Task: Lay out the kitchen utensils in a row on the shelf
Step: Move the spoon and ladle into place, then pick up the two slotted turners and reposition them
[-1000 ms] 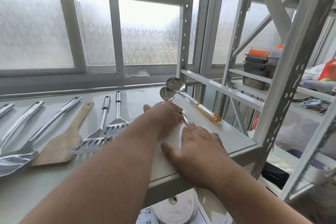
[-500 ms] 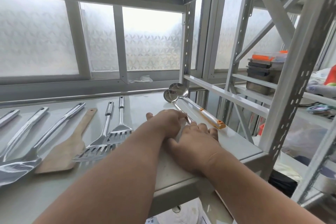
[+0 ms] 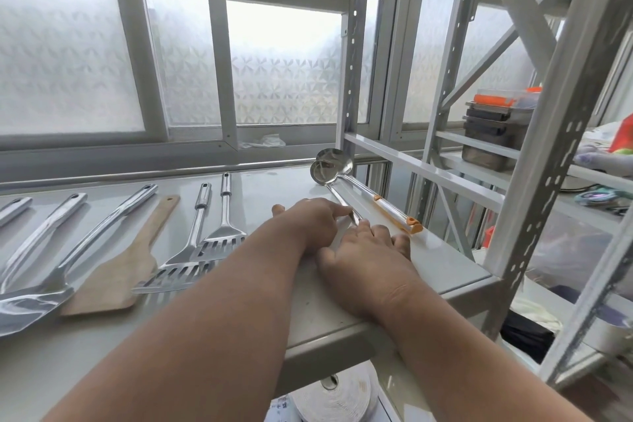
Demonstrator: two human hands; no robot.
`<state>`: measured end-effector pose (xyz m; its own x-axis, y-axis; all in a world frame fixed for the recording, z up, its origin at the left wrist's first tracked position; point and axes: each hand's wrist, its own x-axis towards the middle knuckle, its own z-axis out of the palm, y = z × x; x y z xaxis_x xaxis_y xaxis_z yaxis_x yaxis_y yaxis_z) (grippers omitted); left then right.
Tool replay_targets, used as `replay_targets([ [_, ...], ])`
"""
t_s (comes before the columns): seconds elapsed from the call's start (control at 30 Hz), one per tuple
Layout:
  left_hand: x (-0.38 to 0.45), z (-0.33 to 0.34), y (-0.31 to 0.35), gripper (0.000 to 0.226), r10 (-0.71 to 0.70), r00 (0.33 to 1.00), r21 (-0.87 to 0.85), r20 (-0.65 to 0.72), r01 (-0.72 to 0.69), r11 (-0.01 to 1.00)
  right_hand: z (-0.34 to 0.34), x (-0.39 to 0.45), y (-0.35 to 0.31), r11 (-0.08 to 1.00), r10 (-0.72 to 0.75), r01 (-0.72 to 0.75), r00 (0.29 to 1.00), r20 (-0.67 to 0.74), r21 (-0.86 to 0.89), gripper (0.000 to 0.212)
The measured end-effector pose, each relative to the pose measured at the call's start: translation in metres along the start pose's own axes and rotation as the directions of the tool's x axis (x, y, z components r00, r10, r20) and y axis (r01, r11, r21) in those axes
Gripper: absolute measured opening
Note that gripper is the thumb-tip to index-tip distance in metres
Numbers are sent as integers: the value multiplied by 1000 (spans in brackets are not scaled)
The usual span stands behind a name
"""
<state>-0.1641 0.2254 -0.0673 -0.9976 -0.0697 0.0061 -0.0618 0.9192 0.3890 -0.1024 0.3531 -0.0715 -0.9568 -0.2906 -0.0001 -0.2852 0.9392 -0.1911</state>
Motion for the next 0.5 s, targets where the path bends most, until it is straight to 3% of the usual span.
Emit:
replay_targets([
  [0.5, 6, 4, -3, 63, 3, 1000, 20, 1, -3, 1000, -2, -1, -2, 999, 43, -43, 999, 2, -21, 76],
])
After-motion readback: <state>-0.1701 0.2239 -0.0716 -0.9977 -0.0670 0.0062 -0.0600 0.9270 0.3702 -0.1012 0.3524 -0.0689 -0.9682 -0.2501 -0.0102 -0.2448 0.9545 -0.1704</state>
